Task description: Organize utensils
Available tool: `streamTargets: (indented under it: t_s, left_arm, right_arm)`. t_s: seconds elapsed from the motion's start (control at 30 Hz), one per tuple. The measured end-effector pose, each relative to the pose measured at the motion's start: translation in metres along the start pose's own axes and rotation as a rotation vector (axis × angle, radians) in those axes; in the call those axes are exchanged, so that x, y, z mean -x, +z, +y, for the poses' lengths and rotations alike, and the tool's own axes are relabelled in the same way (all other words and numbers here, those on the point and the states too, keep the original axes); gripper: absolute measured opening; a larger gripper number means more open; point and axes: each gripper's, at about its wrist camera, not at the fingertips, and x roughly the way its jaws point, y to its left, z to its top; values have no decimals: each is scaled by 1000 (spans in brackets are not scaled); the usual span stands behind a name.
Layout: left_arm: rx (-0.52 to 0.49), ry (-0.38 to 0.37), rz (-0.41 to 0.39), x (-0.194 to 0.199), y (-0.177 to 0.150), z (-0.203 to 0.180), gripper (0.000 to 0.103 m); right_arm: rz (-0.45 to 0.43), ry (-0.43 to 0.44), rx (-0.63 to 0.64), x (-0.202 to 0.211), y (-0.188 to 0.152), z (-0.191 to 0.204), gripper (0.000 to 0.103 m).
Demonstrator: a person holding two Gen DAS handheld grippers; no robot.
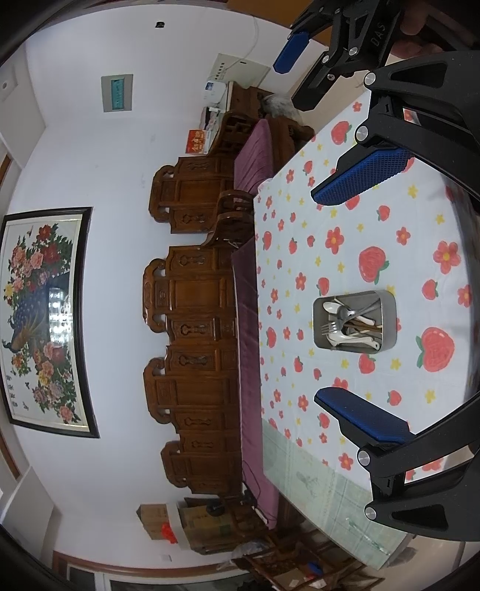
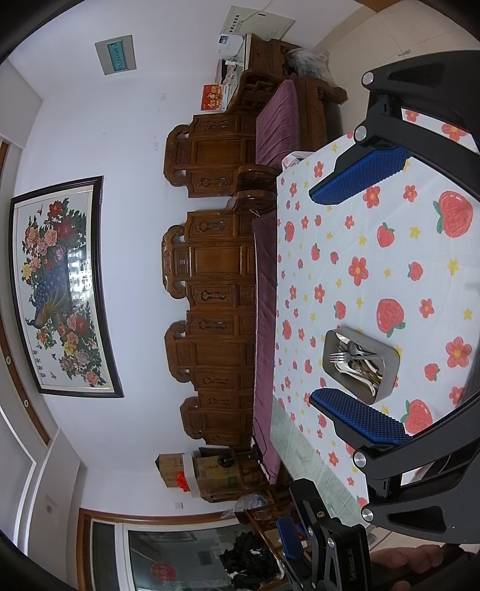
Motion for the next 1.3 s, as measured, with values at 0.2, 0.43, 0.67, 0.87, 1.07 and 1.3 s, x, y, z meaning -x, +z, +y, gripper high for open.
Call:
streamTargets:
  t_s: [0.2, 0.43, 0.67, 0.87, 1.07, 1.3]
  left_arm:
    - [2, 2, 0, 1, 0, 0, 95]
    - [1, 2, 0, 1, -1, 1, 95]
    - [1, 1, 0, 1, -1, 1, 95]
    - [0, 0, -5, 1, 0, -2, 95]
    - [1, -1, -5, 1, -1, -1, 95]
    - [3, -3, -6, 1, 0, -3, 95]
  right_arm:
    - [1, 1, -2, 0, 0, 0, 100]
    - [0, 1, -2, 0, 0, 0, 100]
    - [0, 1, -1, 0, 0, 0, 100]
    - [-1, 0, 2, 0, 0, 0, 100]
    - [0, -3, 1, -1, 0, -1, 100]
    - [0, -2, 1, -1, -1, -2, 100]
